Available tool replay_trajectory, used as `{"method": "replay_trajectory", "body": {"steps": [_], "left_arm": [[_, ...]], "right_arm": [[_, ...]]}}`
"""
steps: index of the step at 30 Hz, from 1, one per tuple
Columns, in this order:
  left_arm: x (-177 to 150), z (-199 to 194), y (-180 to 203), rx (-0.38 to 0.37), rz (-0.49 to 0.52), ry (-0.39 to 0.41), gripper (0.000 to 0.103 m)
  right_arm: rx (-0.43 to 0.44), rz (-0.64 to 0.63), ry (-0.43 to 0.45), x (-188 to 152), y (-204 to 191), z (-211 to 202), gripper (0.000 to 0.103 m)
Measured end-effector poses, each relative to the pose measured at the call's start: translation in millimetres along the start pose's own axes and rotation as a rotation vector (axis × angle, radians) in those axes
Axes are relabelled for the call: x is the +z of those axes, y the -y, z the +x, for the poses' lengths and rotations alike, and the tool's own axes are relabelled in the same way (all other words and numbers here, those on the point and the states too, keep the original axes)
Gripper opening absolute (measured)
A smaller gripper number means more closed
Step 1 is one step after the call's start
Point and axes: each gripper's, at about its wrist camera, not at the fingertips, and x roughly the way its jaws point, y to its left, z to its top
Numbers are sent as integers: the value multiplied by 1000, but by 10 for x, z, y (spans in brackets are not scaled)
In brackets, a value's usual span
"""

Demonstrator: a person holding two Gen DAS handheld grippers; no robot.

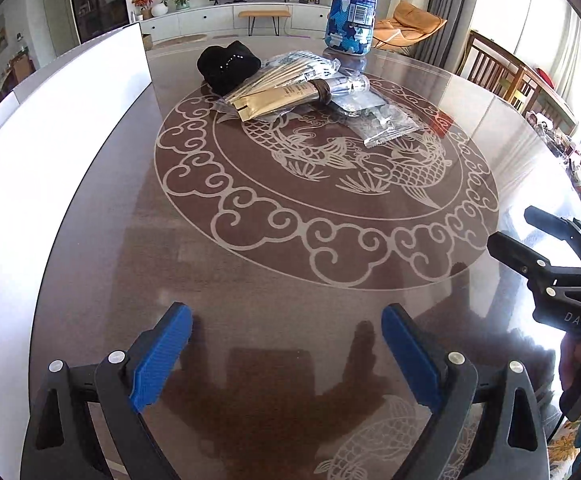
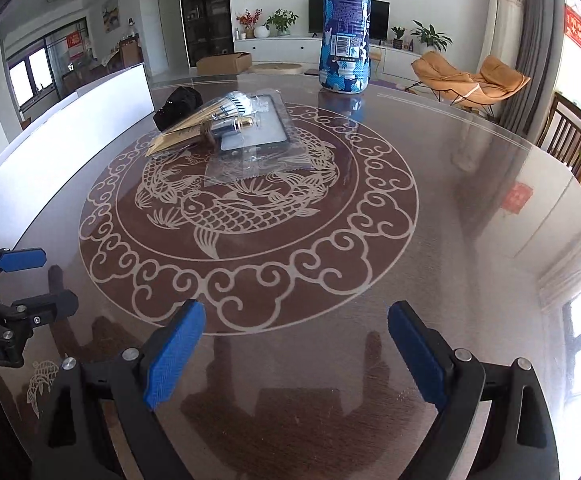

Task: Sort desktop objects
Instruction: 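Open both grippers to drop the items and withdraw over the table, then move both open grippers toward the items on the table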

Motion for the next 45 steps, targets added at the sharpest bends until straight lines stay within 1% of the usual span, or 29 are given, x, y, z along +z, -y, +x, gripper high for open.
{"method": "replay_trajectory", "body": {"steps": [7, 10, 11, 12, 14, 16, 19, 22, 25, 32, 36, 38, 41, 45], "left_arm": [[-59, -8, 3, 37, 36, 31, 97], [-70, -7, -10, 36, 36, 47, 97], [-76, -5, -16, 37, 35, 51, 98], [-86, -3, -26, 41, 30, 53, 102], [-104, -4, -53, 45, 17, 60, 103], [-108, -5, -62, 48, 16, 61, 103], [-108, -5, -65, 49, 16, 64, 103], [-109, -2, -77, 50, 13, 66, 103], [-103, -1, -124, 61, -4, 67, 103], [-94, -3, -347, 115, -98, 70, 103], [-98, -1, -366, 118, -103, 73, 103], [-100, 0, -366, 118, -103, 74, 103], [-97, 3, -364, 119, -104, 74, 103], [-95, 7, -361, 118, -104, 75, 103]], "right_arm": [[3, 15, -25, -36, 29, 95, 93], [5, 8, -42, -36, 8, 128, 93], [2, 4, -44, -40, 1, 129, 93], [-2, 2, -45, -45, -7, 128, 93], [-8, -1, -47, -47, -19, 129, 93], [-19, 0, -49, -53, -20, 132, 95], [-36, 4, -55, -45, -13, 142, 100], [-28, 15, -65, -36, 11, 162, 103], [-29, 14, -65, -36, 26, 167, 103], [-29, 14, -65, -36, 28, 167, 103], [-29, 20, -74, -8, 54, 184, 103], [-38, 59, -79, 57, 116, 217, 103], [-9, 164, -54, 291, 260, 280, 103], [7, 224, -6, 930, 327, 450, 103]]}}
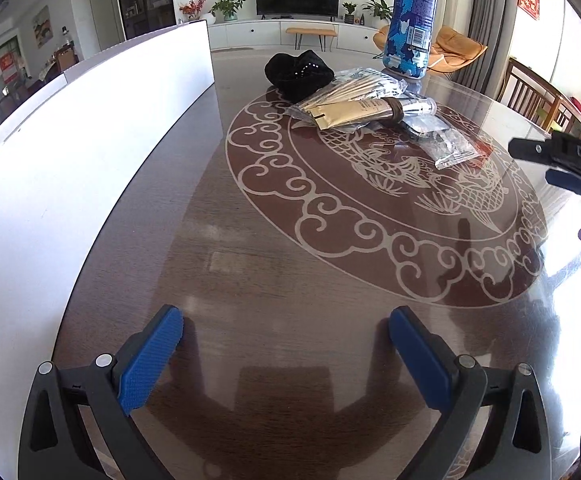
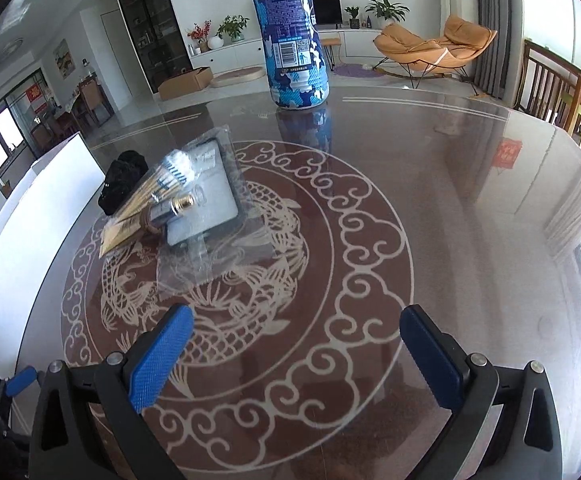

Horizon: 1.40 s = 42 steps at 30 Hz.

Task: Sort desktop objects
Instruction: 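Move both open grippers toward the items on the table, then grasp the bagged phone case with the right gripper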

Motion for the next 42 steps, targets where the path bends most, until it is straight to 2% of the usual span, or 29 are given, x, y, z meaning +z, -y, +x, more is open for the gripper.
{"method": "replay_trajectory", "body": {"steps": [2, 5, 9, 12, 14, 19, 21, 23, 25, 28, 34, 37, 38, 41, 42], "left_arm": [[0, -1, 1, 0, 0, 0, 103], [0, 1, 2, 0, 0, 0, 103], [1, 1, 4, 0, 0, 0, 103], [1, 2, 5, 0, -1, 0, 103], [1, 3, 9, 1, -1, 0, 103], [4, 7, 9, 1, -1, 0, 103], [4, 7, 8, 0, -1, 0, 103], [4, 7, 8, 0, -1, 0, 103], [6, 8, 8, -1, -1, 0, 103], [11, 12, 10, -1, -1, 0, 103], [7, 10, 9, -1, -1, 0, 103], [3, 6, 14, -1, -1, 0, 103], [2, 5, 13, -2, -1, 0, 103], [4, 8, 14, -1, -1, 0, 103], [7, 10, 10, -1, -2, 0, 103]], "right_arm": [[-14, -11, 20, 339, -103, 140, 103], [-45, -7, 3, 743, -232, 443, 103], [-78, -14, -56, 955, -355, 795, 103], [-76, -128, -129, 900, -551, 974, 102], [-61, -220, -133, 783, -713, 939, 103], [110, -478, -220, 307, -1127, 726, 101], [98, -540, -167, 252, -1194, 611, 101], [35, -541, -97, 345, -1143, 578, 102], [-11, -490, -86, 489, -1033, 676, 102], [3, -468, -154, 593, -985, 901, 102], [27, -485, -170, 612, -1055, 1098, 103], [50, -450, -178, 677, -1013, 1165, 103], [61, -419, -184, 700, -966, 1187, 101], [70, -374, -144, 708, -835, 1128, 79], [67, -362, -142, 705, -795, 1105, 79]]}}
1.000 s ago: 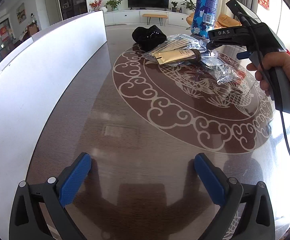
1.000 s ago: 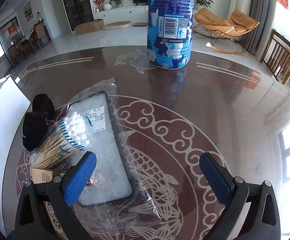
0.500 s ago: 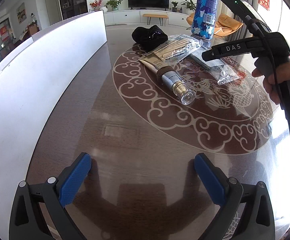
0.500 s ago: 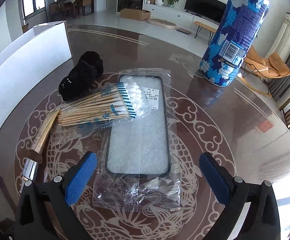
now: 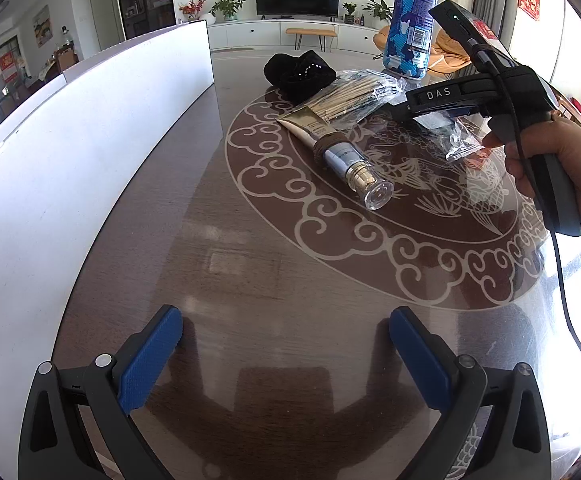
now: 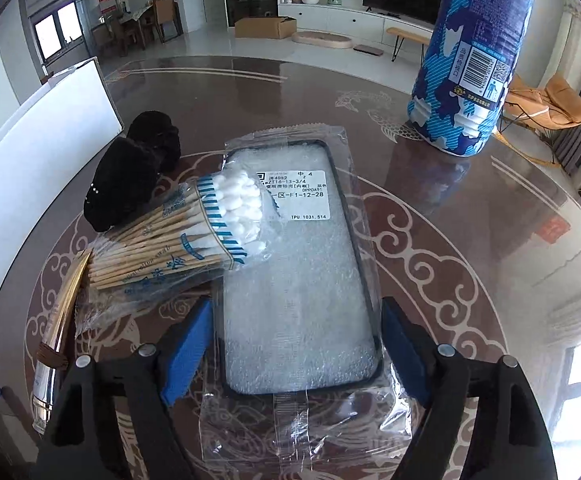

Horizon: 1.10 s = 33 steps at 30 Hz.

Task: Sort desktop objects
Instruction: 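Grasp the bagged phone case with the right gripper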

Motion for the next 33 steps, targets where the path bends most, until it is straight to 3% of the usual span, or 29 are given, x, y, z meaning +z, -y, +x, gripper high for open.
{"method": "replay_trajectory", "body": {"steps": [6, 16, 19, 22, 28, 33], "left_arm": [[7, 0, -3, 0, 0, 0, 103], [3, -8, 4, 0, 0, -4, 103], [68, -12, 52, -61, 4, -46, 103], [264, 29, 85, -197, -51, -82, 103], [911, 248, 109, -166, -143, -90, 103], [1272, 648, 125, -111, -174, -165, 103]], "right_arm": [[-66, 101, 18, -446, 244, -280, 79], [-127, 173, 39, -1850, 244, -1200, 79], [-132, 179, 52, -2089, 173, -1344, 79], [-129, 170, 68, -2186, 112, -1389, 79], [-126, 187, 101, -2142, 103, -1334, 83], [-125, 188, 101, -2115, 105, -1313, 84]]}}
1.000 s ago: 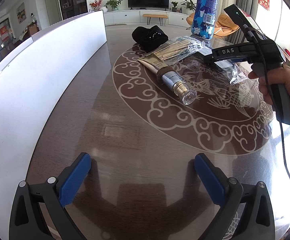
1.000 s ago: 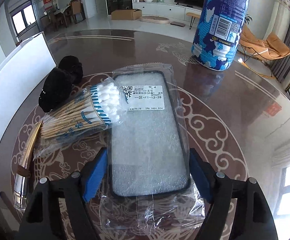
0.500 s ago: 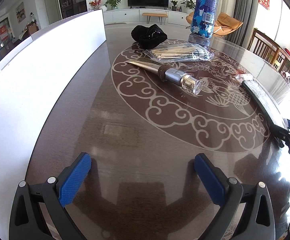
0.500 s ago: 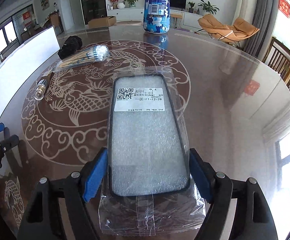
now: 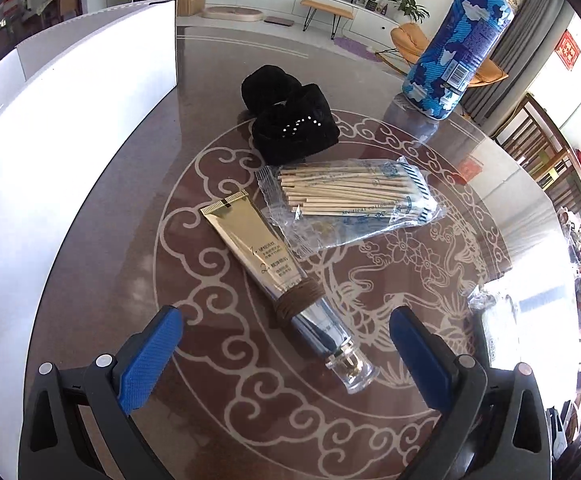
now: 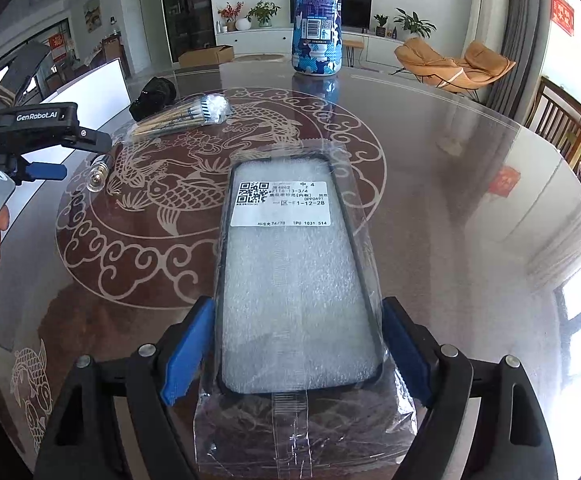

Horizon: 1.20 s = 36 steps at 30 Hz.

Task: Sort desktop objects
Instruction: 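Grasp the bagged phone case with the right gripper, then grasp the gold-and-silver tube with the left gripper, then lift the gold tube with left gripper while right gripper lifts the phone case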

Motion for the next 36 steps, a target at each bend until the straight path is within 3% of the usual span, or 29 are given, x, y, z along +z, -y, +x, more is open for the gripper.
{"method": "replay_trajectory", "body": {"steps": [2, 3, 4, 5, 6, 9, 17, 23, 29, 32, 34, 36], "left_arm": [[43, 99, 9, 40, 8, -15, 103], [48, 116, 20, 58, 19, -5, 98], [45, 104, 45, 73, 45, 19, 88], [42, 88, 75, 77, 78, 40, 65], [37, 75, 100, 70, 108, 50, 51], [-14, 27, 111, 35, 159, 66, 29], [-748, -322, 60, -18, 333, 71, 29], [-1227, -547, -26, -48, 320, 87, 29], [-1330, -604, -121, -61, 261, 118, 30], [-1327, -592, -122, -46, 263, 125, 31], [-1347, -590, -86, -48, 284, 124, 40], [-1371, -559, -34, 4, 311, 121, 78]], "right_arm": [[0, 0, 0, 1, 1, 0, 84], [0, 0, 0, 0, 0, -1, 84], [0, 0, 0, -3, 1, -3, 84], [-1, -1, 0, -2, 1, -3, 84], [-1, -1, 0, 1, 0, 3, 84], [-1, -1, 0, 2, 0, 7, 84], [-1, -1, 0, 2, 0, 7, 84], [-1, -23, 7, -7, -54, -8, 83], [54, -33, 7, -137, -407, -109, 83], [22, -28, -5, -139, -510, -76, 92], [18, -35, -13, -141, -528, -57, 96], [15, -24, -17, -138, -505, -47, 98]]}}
